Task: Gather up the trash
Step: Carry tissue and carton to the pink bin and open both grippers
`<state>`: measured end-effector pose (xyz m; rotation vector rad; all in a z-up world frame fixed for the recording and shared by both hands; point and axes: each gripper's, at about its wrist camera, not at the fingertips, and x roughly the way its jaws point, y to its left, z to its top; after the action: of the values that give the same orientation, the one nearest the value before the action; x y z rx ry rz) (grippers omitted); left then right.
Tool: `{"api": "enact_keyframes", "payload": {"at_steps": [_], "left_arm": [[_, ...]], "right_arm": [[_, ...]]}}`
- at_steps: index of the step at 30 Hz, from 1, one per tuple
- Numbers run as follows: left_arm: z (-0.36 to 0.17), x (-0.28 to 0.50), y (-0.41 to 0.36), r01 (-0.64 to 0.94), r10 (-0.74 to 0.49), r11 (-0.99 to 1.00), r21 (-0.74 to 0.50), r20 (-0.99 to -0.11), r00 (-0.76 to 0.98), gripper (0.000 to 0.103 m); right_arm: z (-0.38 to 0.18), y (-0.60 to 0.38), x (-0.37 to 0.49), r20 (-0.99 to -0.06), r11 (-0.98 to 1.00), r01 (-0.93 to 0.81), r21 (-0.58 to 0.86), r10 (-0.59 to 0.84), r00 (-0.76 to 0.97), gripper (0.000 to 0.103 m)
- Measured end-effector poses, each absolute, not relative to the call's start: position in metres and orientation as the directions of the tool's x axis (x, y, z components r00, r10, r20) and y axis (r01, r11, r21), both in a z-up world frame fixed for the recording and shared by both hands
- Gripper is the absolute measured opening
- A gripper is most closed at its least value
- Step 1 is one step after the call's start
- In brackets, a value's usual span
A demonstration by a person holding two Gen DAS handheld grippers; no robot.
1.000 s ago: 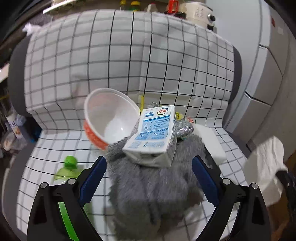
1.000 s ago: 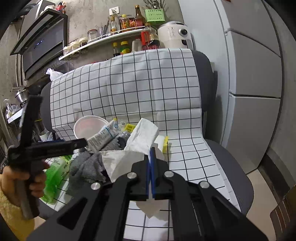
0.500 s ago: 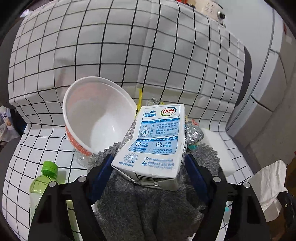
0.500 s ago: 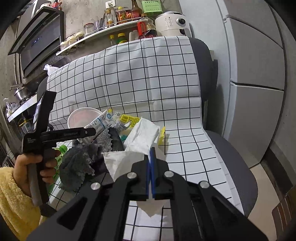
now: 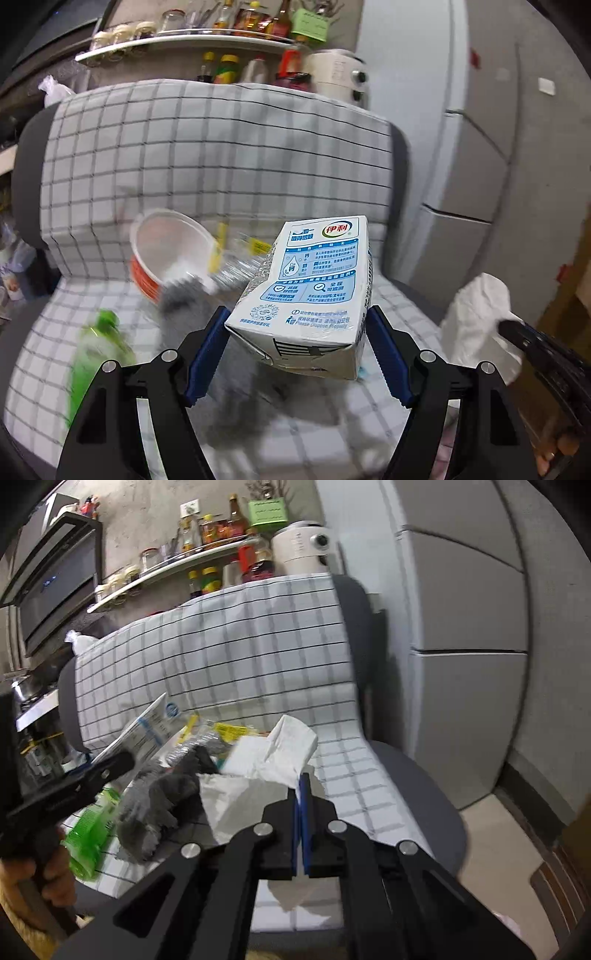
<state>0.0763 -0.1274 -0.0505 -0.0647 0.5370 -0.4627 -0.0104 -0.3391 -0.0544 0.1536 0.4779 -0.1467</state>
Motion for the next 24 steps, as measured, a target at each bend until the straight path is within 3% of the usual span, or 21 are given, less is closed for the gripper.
{"api": "enact_keyframes", "payload": {"at_steps": [12, 20, 22, 23, 24], "left_arm": [[-0.091, -0.022, -0.239, 0.718, -0.69, 0.676, -0.168, -0.488, 0.535, 0.075], [-0.098, -0.044, -0.285, 0.789, -0.738, 0.585, -0.187, -0.526, 0.422, 0.075], [-0.099, -0.047, -0.288, 0.79, -0.734, 0.586, -0.181, -0.53, 0.423, 0.075], [-0.1, -0.047, -0.291, 0.79, -0.731, 0.588, -0.176, -0.533, 0.426, 0.075], [-0.101, -0.049, -0.291, 0.789, -0.729, 0.589, -0.173, -0.535, 0.427, 0.075]], "right_arm": [[-0.098, -0.42, -0.137, -0.559, 0.859, 0.513, 0.0, -0.425, 0.712, 0.002], [-0.163, -0.473, -0.163, -0.695, 0.788, 0.614, 0.047, -0.415, 0.586, 0.003], [-0.179, -0.483, -0.16, -0.742, 0.776, 0.627, 0.065, -0.382, 0.55, 0.013], [-0.184, -0.486, -0.159, -0.756, 0.771, 0.632, 0.071, -0.372, 0.538, 0.029], [-0.19, -0.489, -0.157, -0.773, 0.764, 0.641, 0.072, -0.363, 0.52, 0.038]]}}
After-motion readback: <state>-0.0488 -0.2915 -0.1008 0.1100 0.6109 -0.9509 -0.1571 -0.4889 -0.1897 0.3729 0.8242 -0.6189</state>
